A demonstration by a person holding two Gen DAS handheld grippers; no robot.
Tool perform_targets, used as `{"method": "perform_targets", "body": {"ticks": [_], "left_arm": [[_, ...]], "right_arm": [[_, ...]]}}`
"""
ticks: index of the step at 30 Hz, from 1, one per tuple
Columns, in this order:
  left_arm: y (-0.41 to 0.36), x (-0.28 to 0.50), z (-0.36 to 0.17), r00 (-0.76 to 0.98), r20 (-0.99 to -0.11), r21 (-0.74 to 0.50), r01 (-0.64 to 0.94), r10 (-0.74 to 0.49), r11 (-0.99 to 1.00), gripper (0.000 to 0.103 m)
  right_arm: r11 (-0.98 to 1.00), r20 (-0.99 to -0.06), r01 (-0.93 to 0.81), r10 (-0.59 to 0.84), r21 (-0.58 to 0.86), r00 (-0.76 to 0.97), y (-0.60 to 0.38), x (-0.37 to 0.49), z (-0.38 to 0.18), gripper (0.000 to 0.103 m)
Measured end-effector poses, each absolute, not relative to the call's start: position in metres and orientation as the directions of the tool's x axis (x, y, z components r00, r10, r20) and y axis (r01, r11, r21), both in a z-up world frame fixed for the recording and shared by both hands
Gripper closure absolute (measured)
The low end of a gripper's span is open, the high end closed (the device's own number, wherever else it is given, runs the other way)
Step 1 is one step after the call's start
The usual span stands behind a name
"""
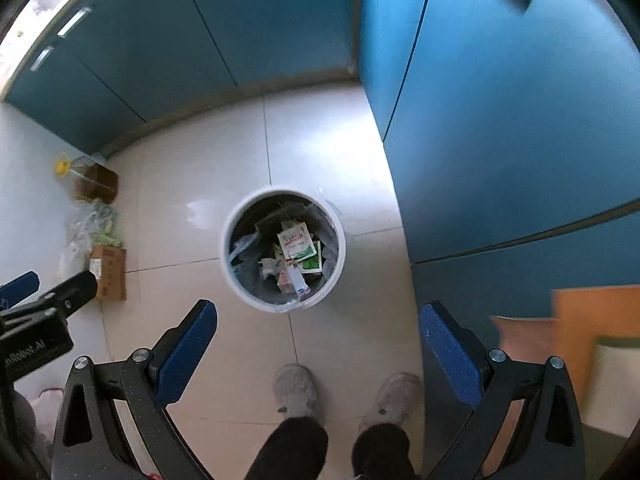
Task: Collect trash
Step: 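Move both tools back toward the checkered counter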
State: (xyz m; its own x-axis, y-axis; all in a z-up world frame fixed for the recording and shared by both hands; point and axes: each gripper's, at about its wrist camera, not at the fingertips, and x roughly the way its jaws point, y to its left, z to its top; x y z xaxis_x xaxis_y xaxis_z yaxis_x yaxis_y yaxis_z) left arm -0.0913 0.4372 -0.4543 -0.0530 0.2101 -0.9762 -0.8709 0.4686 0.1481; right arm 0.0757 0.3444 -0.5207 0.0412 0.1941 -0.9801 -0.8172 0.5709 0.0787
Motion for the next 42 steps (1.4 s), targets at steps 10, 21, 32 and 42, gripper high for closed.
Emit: {"method": "perform_targets", "body": {"ticks": [10, 21, 32, 42], "left_arm": [[0.387, -0.110, -0.327, 0.012, -0.956, 0.135, -0.871, 0.294, 0.473, 0.003], [0.341, -0.092, -0.236, 0.002, -0.913, 0.208, -0.858, 0.409, 0.470, 0.004], [0.233, 0.117, -0.193, 0.236, -0.901, 0.146, -0.622, 0.363, 0.769, 0.003], [0.070, 0.325, -0.250, 0.219, -0.960, 0.101, -0.309, 0.174, 0.946, 0.003]], "right_arm": [[0.545, -0.948, -0.829, 0.312, 0.126, 0.061, 0.291, 0.060, -0.350, 0.000], [0.560, -0.890, -0.780, 0.456, 0.279, 0.008, 0.236, 0.068, -0.257, 0.000], [0.876, -0.861, -0.372, 0.423, 0.309, 0.281, 0.035, 0.233, -0.222, 0.000], [0.986, -0.942, 0.137, 0.048, 0.098, 0.333, -0.221, 0.361, -0.308, 0.000]]}}
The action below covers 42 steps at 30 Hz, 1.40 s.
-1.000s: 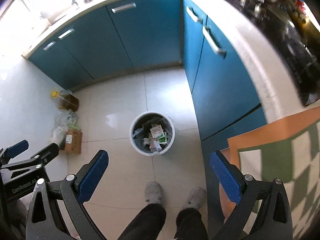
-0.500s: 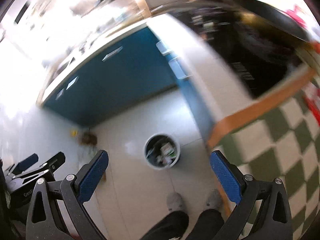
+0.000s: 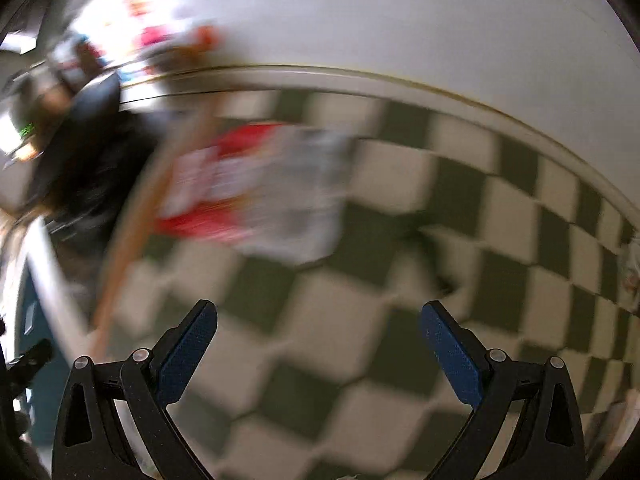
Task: Collect trash
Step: 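Move both tools back toward the checkered counter, then grasp the red-and-white sugar bag with the left tool while the right tool grasps the green pepper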
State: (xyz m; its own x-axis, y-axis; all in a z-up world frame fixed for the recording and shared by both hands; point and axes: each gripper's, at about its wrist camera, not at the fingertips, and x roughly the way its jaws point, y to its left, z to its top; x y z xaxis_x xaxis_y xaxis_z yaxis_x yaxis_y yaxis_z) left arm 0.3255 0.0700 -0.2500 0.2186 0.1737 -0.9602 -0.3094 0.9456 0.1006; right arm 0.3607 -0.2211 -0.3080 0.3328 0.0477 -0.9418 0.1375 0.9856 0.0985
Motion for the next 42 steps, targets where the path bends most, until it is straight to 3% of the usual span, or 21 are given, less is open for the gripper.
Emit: {"method": "perform_targets", "body": {"ticks": [3, 5, 10, 11, 14, 17, 18, 19, 20, 21, 24, 30, 40, 41, 42], "left_arm": [[0.039, 0.355, -0.271, 0.176, -0.970, 0.118, -0.274, 0.170, 0.954, 0.003], [0.024, 0.365, -0.282, 0.154, -0.973, 0.126, -0.263, 0.171, 0.957, 0.003], [0.011, 0.376, -0.298, 0.110, -0.978, 0.143, -0.272, 0.178, 0.952, 0.003], [0.012, 0.379, -0.301, 0.103, -0.979, 0.140, -0.283, 0.175, 0.949, 0.003], [0.016, 0.391, -0.311, 0.088, -0.983, 0.123, -0.330, 0.160, 0.936, 0.003], [0.022, 0.400, -0.317, 0.079, -0.989, 0.090, -0.379, 0.129, 0.921, 0.004], [0.024, 0.403, -0.320, 0.079, -0.990, 0.075, -0.393, 0.114, 0.916, 0.004], [0.026, 0.405, -0.322, 0.079, -0.992, 0.062, -0.405, 0.102, 0.912, 0.004], [0.027, 0.407, -0.325, 0.081, -0.993, 0.044, -0.417, 0.085, 0.908, 0.004], [0.030, 0.409, -0.328, 0.082, -0.995, 0.018, -0.431, 0.059, 0.902, 0.004], [0.032, 0.413, -0.335, 0.102, -0.995, -0.068, -0.474, -0.022, 0.878, 0.004], [0.033, 0.421, -0.348, 0.158, -0.975, -0.215, -0.527, -0.154, 0.822, 0.004], [0.012, 0.455, -0.351, 0.274, -0.929, -0.359, -0.492, -0.250, 0.793, 0.006], [0.009, 0.457, -0.350, 0.279, -0.930, -0.352, -0.488, -0.239, 0.799, 0.020], [0.006, 0.458, -0.349, 0.280, -0.936, -0.330, -0.483, -0.214, 0.811, 0.047]], "right_arm": [[0.981, -0.954, 0.161, 0.054, 0.106, 0.295, -0.255, 0.387, -0.342, 0.000], [0.974, -0.958, 0.187, 0.076, 0.131, 0.278, -0.270, 0.397, -0.355, 0.010], [0.865, -0.856, 0.204, 0.369, 0.459, 0.361, -0.293, 0.424, -0.353, 0.012], [0.837, -0.831, 0.193, 0.425, 0.512, 0.359, -0.292, 0.436, -0.355, 0.017], [0.821, -0.812, 0.156, 0.479, 0.549, 0.333, -0.279, 0.471, -0.366, 0.028], [0.849, -0.848, 0.140, 0.467, 0.509, 0.251, -0.257, 0.497, -0.386, 0.039], [0.869, -0.849, 0.100, 0.439, 0.484, 0.294, -0.249, 0.500, -0.378, 0.040], [0.881, -0.859, 0.079, 0.429, 0.466, 0.280, -0.242, 0.503, -0.377, 0.054], [0.881, -0.863, 0.067, 0.440, 0.469, 0.249, -0.236, 0.506, -0.380, 0.086], [0.869, -0.854, 0.075, 0.460, 0.489, 0.244, -0.237, 0.508, -0.382, 0.089], [0.860, -0.845, 0.099, 0.460, 0.500, 0.273, -0.238, 0.502, -0.384, 0.093], [0.699, -0.762, 0.304, 0.592, 0.648, 0.263, -0.275, 0.489, -0.412, 0.095], [0.770, -0.796, 0.202, 0.578, 0.605, 0.181, -0.262, 0.483, -0.403, 0.096], [0.772, -0.796, 0.198, 0.579, 0.605, 0.176, -0.260, 0.484, -0.403, 0.096], [0.776, -0.799, 0.192, 0.577, 0.601, 0.171, -0.259, 0.484, -0.403, 0.096]]}}
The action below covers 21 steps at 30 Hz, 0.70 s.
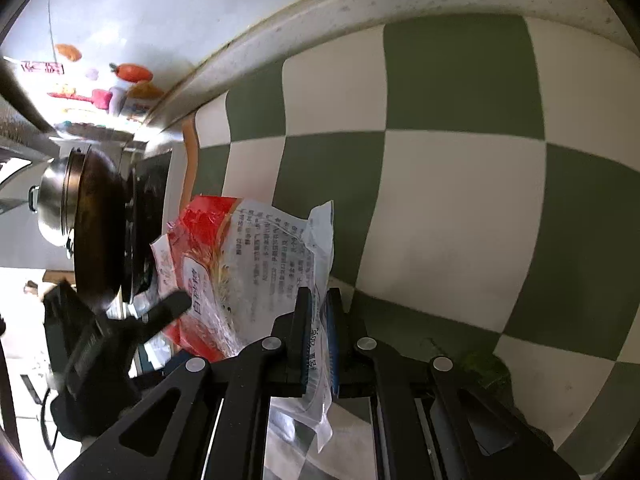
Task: Collect trash
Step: 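Grasp the red-and-white sugar bag with the left tool while the right tool grasps the green pepper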
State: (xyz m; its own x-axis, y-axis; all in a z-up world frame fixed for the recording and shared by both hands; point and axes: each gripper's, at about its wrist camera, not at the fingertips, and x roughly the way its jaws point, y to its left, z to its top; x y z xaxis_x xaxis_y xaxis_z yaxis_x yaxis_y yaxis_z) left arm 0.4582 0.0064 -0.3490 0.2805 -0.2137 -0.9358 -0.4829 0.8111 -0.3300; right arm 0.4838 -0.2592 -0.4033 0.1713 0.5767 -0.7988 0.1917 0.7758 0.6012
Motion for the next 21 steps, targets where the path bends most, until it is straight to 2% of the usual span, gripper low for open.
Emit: {"method": "perform_targets", "body": {"ticks": [1, 2, 3, 4, 5, 7, 9, 11, 12, 16, 18, 19, 21], "left_arm": [[0.004, 0.461, -0.349, 0.278, -0.941, -0.310, -0.473, -0.194, 0.825, 0.059], [0.002, 0.464, -0.347, 0.274, -0.948, -0.279, -0.461, -0.164, 0.842, 0.081], [0.001, 0.465, -0.346, 0.279, -0.948, -0.270, -0.449, -0.154, 0.852, 0.091], [0.001, 0.466, -0.345, 0.282, -0.949, -0.261, -0.448, -0.143, 0.855, 0.092], [0.003, 0.468, -0.342, 0.281, -0.953, -0.238, -0.446, -0.118, 0.863, 0.093], [0.002, 0.469, -0.337, 0.282, -0.956, -0.201, -0.438, -0.078, 0.876, 0.095], [-0.002, 0.469, -0.328, 0.296, -0.954, -0.166, -0.427, -0.036, 0.889, 0.096], [-0.006, 0.464, -0.317, 0.321, -0.947, -0.148, -0.414, -0.008, 0.898, 0.096], [-0.005, 0.465, -0.311, 0.334, -0.943, -0.138, -0.410, 0.008, 0.901, 0.096], [-0.014, 0.453, -0.290, 0.366, -0.929, -0.092, -0.383, 0.059, 0.919, 0.097], [-0.013, 0.446, -0.283, 0.370, -0.926, -0.075, -0.372, 0.074, 0.925, 0.097], [-0.010, 0.440, -0.280, 0.374, -0.925, -0.076, -0.367, 0.072, 0.927, 0.097], [0.004, 0.419, -0.269, 0.387, -0.919, -0.071, -0.358, 0.078, 0.931, 0.099]], "right_arm": [[0.779, -0.801, 0.190, 0.574, 0.598, 0.169, -0.260, 0.484, -0.404, 0.094], [0.786, -0.809, 0.189, 0.564, 0.588, 0.168, -0.260, 0.484, -0.402, 0.090], [0.793, -0.814, 0.188, 0.554, 0.579, 0.174, -0.263, 0.484, -0.400, 0.090], [0.800, -0.821, 0.191, 0.543, 0.569, 0.174, -0.267, 0.483, -0.396, 0.087], [0.803, -0.826, 0.199, 0.536, 0.562, 0.173, -0.271, 0.481, -0.392, 0.072], [0.796, -0.820, 0.204, 0.532, 0.569, 0.212, -0.284, 0.472, -0.378, 0.055], [0.842, -0.850, 0.167, 0.470, 0.512, 0.237, -0.288, 0.465, -0.363, 0.050], [0.914, -0.903, 0.117, 0.351, 0.388, 0.249, -0.287, 0.457, -0.353, 0.038], [0.947, -0.930, 0.100, 0.274, 0.306, 0.246, -0.286, 0.453, -0.351, 0.037], [0.995, -0.973, 0.033, 0.082, 0.091, 0.214, -0.271, 0.438, -0.359, 0.036], [0.999, -0.980, 0.014, 0.032, 0.036, 0.195, -0.265, 0.432, -0.371, 0.039], [0.999, -0.980, 0.029, 0.031, 0.037, 0.196, -0.264, 0.429, -0.375, 0.068], [0.998, -0.975, 0.047, 0.038, 0.049, 0.219, -0.260, 0.424, -0.374, 0.071]]}}
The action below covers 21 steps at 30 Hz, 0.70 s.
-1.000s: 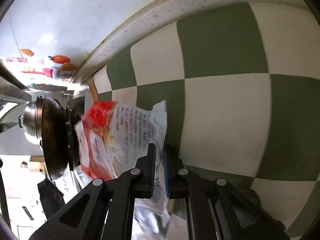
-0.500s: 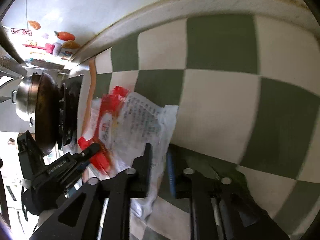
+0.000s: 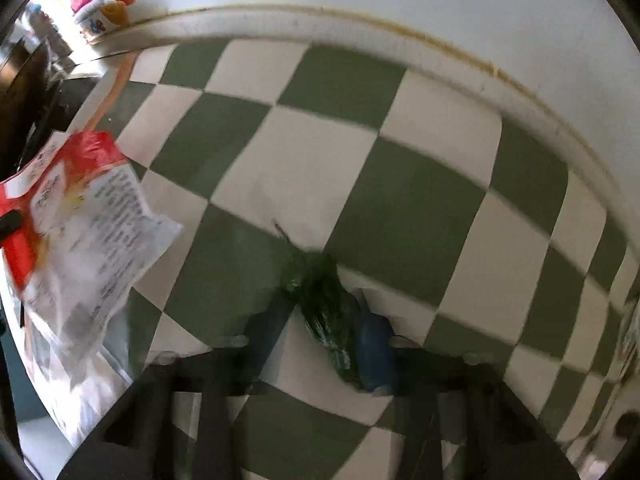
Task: Collect trash
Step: 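Grasp the red-and-white sugar bag with the left tool while the right tool grasps the green pepper, then carry sugar bag and green pepper over the bin and open both tools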
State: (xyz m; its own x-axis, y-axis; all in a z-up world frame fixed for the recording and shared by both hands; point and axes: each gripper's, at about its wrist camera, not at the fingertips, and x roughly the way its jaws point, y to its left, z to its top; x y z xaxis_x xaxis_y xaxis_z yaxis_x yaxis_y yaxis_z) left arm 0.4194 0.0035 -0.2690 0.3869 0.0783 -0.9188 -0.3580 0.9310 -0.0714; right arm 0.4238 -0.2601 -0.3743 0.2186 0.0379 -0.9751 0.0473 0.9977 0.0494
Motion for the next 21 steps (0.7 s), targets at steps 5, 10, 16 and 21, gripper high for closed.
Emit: {"method": "perform_targets", "body": {"ticks": [5, 10, 16, 21], "left_arm": [[0.037, 0.374, -0.239, 0.440, -0.893, -0.076, -0.354, 0.094, 0.932, 0.101], [0.091, 0.312, -0.217, 0.451, -0.882, -0.064, -0.401, 0.137, 0.914, 0.103], [0.171, 0.223, -0.200, 0.448, -0.869, -0.059, -0.518, 0.212, 0.853, 0.103], [0.240, 0.148, -0.182, 0.446, -0.852, -0.077, -0.626, 0.274, 0.776, 0.103]], "right_arm": [[0.989, -0.952, -0.007, 0.147, 0.151, 0.269, -0.221, 0.405, -0.340, 0.075], [0.967, -0.933, -0.138, 0.245, 0.215, 0.262, -0.150, 0.378, -0.309, 0.082], [0.912, -0.907, -0.225, 0.383, 0.342, 0.174, -0.074, 0.332, -0.301, 0.082], [0.851, -0.877, -0.290, 0.476, 0.439, 0.068, -0.003, 0.290, -0.299, 0.082]]}}
